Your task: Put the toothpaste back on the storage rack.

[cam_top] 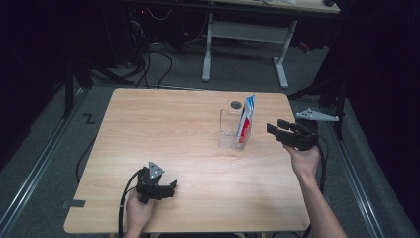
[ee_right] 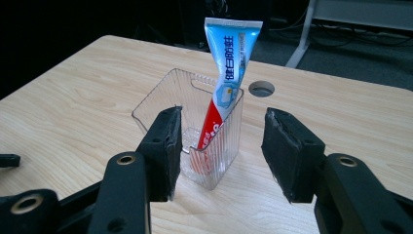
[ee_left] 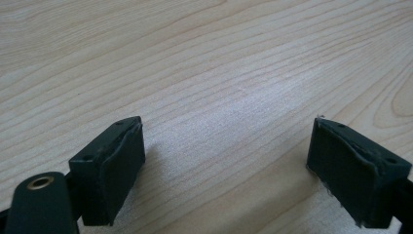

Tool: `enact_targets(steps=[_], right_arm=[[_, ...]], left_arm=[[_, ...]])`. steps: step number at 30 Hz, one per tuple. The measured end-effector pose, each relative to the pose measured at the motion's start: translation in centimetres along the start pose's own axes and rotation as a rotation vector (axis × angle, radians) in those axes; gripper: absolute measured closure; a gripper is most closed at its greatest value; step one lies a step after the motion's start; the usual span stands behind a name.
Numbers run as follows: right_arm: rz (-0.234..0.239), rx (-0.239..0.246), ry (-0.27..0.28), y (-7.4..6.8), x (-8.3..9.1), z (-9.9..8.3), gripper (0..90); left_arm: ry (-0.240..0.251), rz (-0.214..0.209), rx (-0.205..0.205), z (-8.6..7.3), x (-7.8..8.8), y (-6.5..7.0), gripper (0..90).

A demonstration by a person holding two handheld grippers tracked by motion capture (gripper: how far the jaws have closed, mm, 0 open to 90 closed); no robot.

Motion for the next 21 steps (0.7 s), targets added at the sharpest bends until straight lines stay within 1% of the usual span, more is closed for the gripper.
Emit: enact_targets(steps=[5,8,11,12,15,17,19,21], right_arm=[[0.003,0.002,0.004,-0.1,0.4,-0.2,49.2],[0.004,0.007,0.008,-0.1,0.9,-0.3,49.2],[0.018,-0.008,0.024,0.1,1.5,-0.3,49.1],[0.021,-0.007,0.02,0.1,1.6,-0.2,49.1],[0.017,0.021,-0.01,0.2,1.7,-0.4,49.1],[0.016,0.031,-0.031,0.3,1.9,-0.5,49.0],[0.016,0.032,-0.044,0.4,2.2,-1.0,49.0],[0.01,0.027,-0.043,0.5,2.5,-1.5,49.0]], left_arm=[[0.0,0.0,0.0,0.0,0.0,0.0,13.9],[0.0,0.0,0.0,0.0,0.0,0.0,13.9],[0.002,0.0,0.001,0.0,0.0,0.0,13.9],[0.002,0.0,0.001,0.0,-0.1,0.0,13.9],[0.002,0.001,0.0,0.1,-0.1,0.0,13.9],[0.002,0.0,0.001,0.1,-0.1,0.0,13.9],[0.002,0.0,0.001,0.1,-0.1,0.0,13.9],[0.002,0.001,0.001,0.1,-0.1,0.0,13.9]])
Point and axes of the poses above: each handheld gripper's, and its own axes: x roughly backward along the jaws, z roughly out of its top, y roughly to its right, the point moved 4 cm from there along -x, roughly forward along the jaws
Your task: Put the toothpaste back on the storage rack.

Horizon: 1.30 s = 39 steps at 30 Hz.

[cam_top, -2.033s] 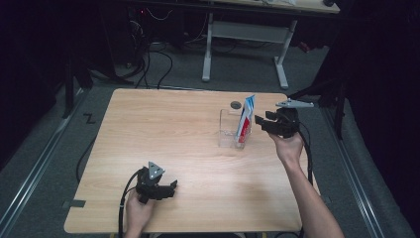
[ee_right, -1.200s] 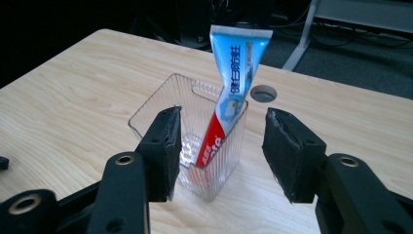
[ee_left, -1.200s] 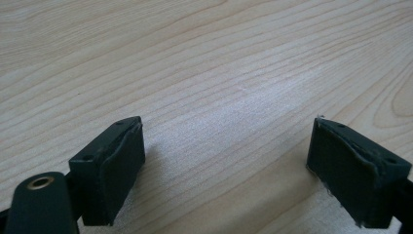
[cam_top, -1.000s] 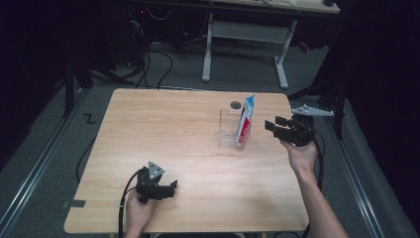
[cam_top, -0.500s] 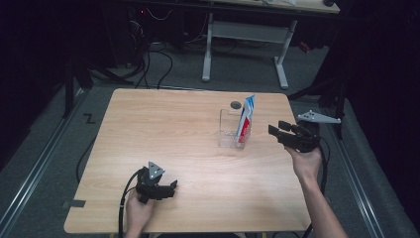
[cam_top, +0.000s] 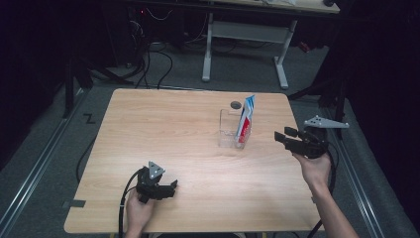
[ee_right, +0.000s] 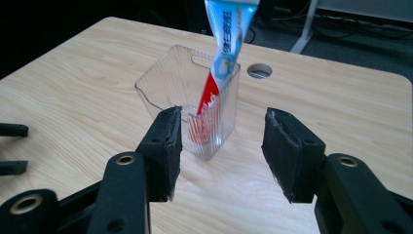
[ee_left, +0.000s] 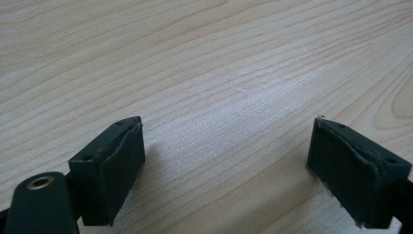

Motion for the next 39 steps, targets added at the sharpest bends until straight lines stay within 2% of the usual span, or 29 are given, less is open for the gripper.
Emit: enact_targets(steps=[7,11,18,24,32,33,35,39], right_arm=[[-0.009,-0.017,-0.007,-0.2,0.5,-2.1,49.0],[-0.015,-0.013,-0.004,-0.3,0.6,-2.4,48.9],[0.006,-0.027,0.026,-0.7,0.2,-3.8,50.3],[0.005,-0.014,0.022,-1.1,-0.4,-4.7,50.7],[0.005,-0.05,0.018,-1.3,-1.0,-5.7,50.7],[-0.003,-0.062,0.018,-1.3,-1.3,-6.4,50.9],[-0.001,-0.071,0.019,-1.3,-1.3,-6.6,50.9],[0.007,-0.123,0.037,-0.9,-1.5,-7.2,50.9]], left_arm=[[0.0,0.001,0.0,0.0,0.0,0.0,13.9],[0.0,0.001,0.0,0.0,0.0,0.0,13.9],[0.0,0.001,-0.001,0.0,0.0,0.0,13.9],[0.0,0.0,-0.001,0.0,0.0,0.0,13.9],[0.001,-0.012,-0.013,0.0,0.0,0.1,14.0],[0.001,-0.012,-0.013,-0.1,0.1,0.2,14.1],[0.001,-0.012,-0.012,-0.1,0.1,0.2,14.0],[-0.001,-0.016,-0.013,0.0,0.0,0.2,13.9]])
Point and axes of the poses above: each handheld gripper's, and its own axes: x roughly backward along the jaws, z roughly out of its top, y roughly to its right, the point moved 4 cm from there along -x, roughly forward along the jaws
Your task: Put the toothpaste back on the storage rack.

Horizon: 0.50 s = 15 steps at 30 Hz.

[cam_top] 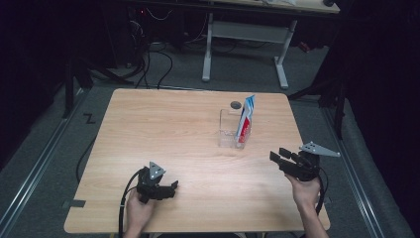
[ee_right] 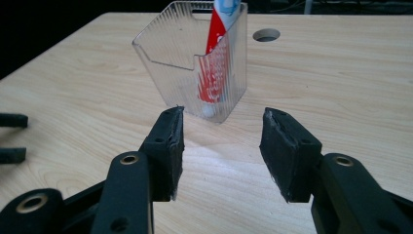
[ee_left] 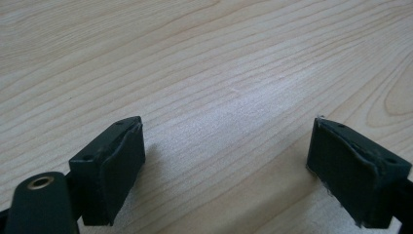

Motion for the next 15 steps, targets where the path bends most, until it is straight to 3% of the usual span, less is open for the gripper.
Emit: enact_targets(steps=[15], right_arm=[[-0.031,-0.007,-0.06,0.7,-1.5,-1.7,50.9]], left_arm=[[0.002,0.003,0.004,0.1,0.0,0.0,14.6]])
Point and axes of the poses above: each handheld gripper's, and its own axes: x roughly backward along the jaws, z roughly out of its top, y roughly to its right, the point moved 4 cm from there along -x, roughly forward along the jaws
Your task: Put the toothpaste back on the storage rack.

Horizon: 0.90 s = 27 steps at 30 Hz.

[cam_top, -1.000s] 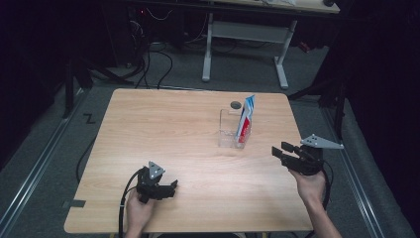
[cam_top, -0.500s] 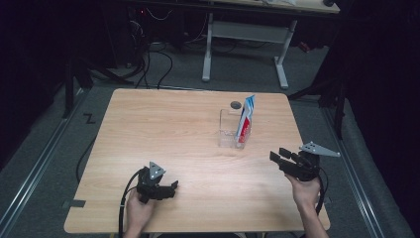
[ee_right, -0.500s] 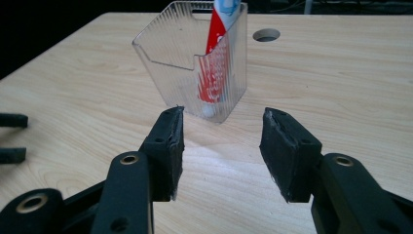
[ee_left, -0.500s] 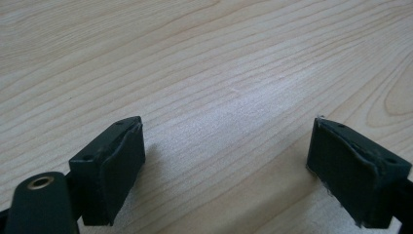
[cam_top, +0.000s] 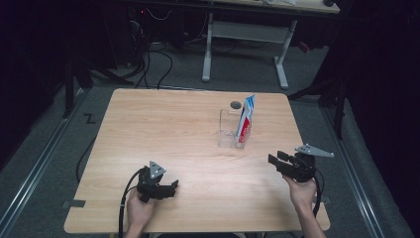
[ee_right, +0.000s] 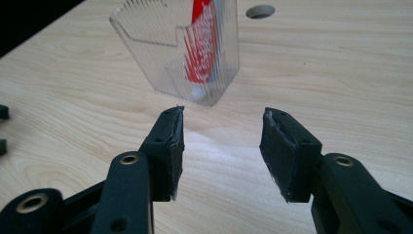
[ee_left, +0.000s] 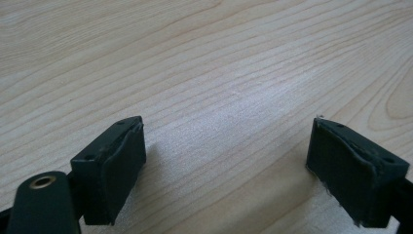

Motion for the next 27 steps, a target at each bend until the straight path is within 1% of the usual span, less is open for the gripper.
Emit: enact_targets(steps=[1,2,3,5,7,10,12,13,15,16,18,19,20,24,27], right_arm=[[0.007,-0.008,-0.015,0.0,-0.2,-0.6,50.9],[0.007,-0.008,-0.015,0.0,-0.2,-0.6,50.9],[-0.004,-0.005,-0.017,0.2,-0.5,-1.0,50.9],[-0.004,-0.016,-0.031,0.3,-0.7,-1.5,50.9],[-0.015,0.0,-0.04,0.4,-1.0,-1.8,50.9],[-0.021,-0.014,-0.054,0.4,-1.5,-2.4,50.9],[-0.028,-0.011,-0.062,0.4,-1.7,-2.6,51.0],[-0.034,-0.001,-0.073,0.5,-2.0,-2.9,50.9],[-0.036,-0.003,-0.076,0.6,-2.2,-3.2,51.0],[-0.04,-0.004,-0.084,0.7,-2.3,-3.4,51.0],[-0.06,0.01,-0.112,0.9,-2.8,-3.8,51.3],[-0.06,0.01,-0.112,0.9,-2.8,-3.8,51.3],[-0.05,0.001,-0.115,0.9,-3.2,-4.1,51.4],[-0.042,0.014,-0.126,0.4,-3.7,-4.3,51.1],[-0.042,0.009,-0.129,0.1,-4.2,-4.7,50.5]], left_arm=[[0.0,0.0,0.0,0.0,0.0,0.0,14.5],[0.0,-0.001,0.0,0.0,0.0,0.0,14.5],[0.0,-0.001,0.0,0.0,0.0,0.0,14.5],[0.0,-0.001,0.0,0.0,0.0,0.0,14.5],[0.0,0.0,0.0,0.0,0.0,0.0,14.5],[0.001,0.001,0.001,0.0,0.0,0.0,14.5],[0.001,0.001,0.001,0.0,0.0,0.0,14.5],[0.001,0.001,0.001,0.0,0.0,0.0,14.5],[0.0,0.001,-0.001,0.0,0.0,0.0,14.4],[0.0,0.0,0.0,0.0,0.0,0.0,14.4],[-0.001,0.001,-0.001,0.0,0.0,0.0,14.3],[-0.001,0.001,-0.001,0.0,0.0,0.0,14.3],[-0.001,0.001,-0.001,0.0,0.0,0.0,14.3],[0.0,0.0,-0.001,0.0,0.0,0.0,14.4],[0.0,0.0,-0.001,0.0,0.0,0.0,14.4]])
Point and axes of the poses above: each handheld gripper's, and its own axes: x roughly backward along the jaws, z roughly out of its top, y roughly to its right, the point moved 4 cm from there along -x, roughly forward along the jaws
